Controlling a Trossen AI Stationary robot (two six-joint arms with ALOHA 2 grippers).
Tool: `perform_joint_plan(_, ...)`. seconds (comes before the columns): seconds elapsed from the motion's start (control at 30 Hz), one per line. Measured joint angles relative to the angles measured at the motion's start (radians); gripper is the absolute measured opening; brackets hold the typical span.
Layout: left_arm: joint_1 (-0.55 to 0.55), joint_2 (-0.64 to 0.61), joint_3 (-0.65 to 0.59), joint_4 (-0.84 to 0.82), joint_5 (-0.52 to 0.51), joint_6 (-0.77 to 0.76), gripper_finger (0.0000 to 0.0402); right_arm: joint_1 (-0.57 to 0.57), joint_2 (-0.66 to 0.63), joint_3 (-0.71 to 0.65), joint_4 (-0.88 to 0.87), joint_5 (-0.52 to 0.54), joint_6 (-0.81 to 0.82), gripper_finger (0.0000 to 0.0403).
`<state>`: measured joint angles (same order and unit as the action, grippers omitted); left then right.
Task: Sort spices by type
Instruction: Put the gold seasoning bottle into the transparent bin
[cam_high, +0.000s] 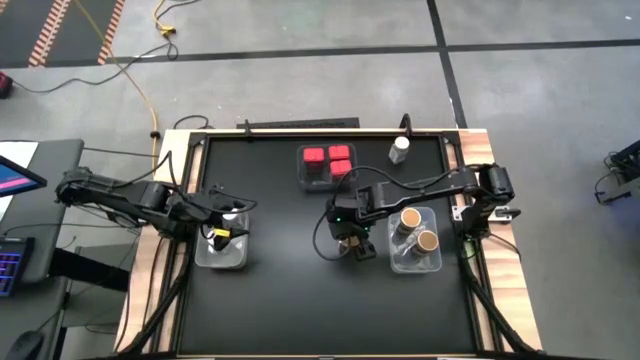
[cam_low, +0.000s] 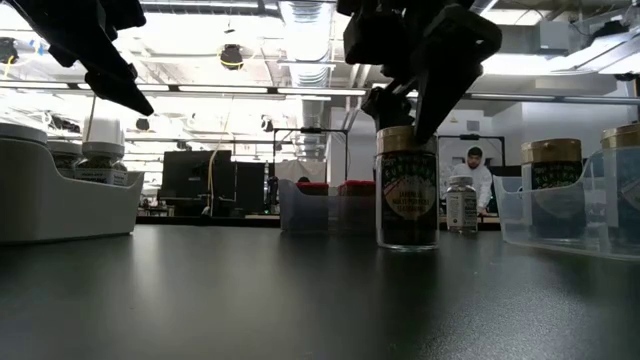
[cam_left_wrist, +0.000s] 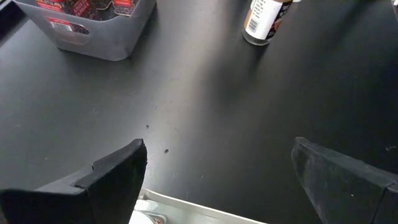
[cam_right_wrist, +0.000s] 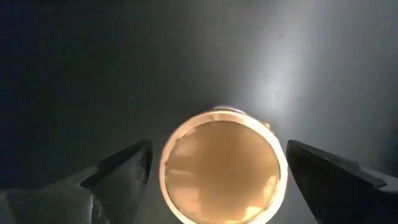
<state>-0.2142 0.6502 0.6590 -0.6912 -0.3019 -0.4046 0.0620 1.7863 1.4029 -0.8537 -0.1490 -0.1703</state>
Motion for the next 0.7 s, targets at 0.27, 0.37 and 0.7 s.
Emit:
perform_joint_plan(0.27,0.0,0.0,0.0,-0.001,0.0,0.0,0.0384,0.0,0.0,0.0,-0.006,0.0,0.163,0.0397)
perform_joint_plan(0.37,0.0,0.0,0.0,-0.008,0.0,0.0,0.0384,0.0,0.0,0.0,-0.006,0.0,0.208,0.0397)
perform_joint_plan(0.7,0.0,0.0,0.0,-0.025,0.0,0.0,0.0384,0.0,0.001,0.0,-0.015,0.016,0.314,0.0397)
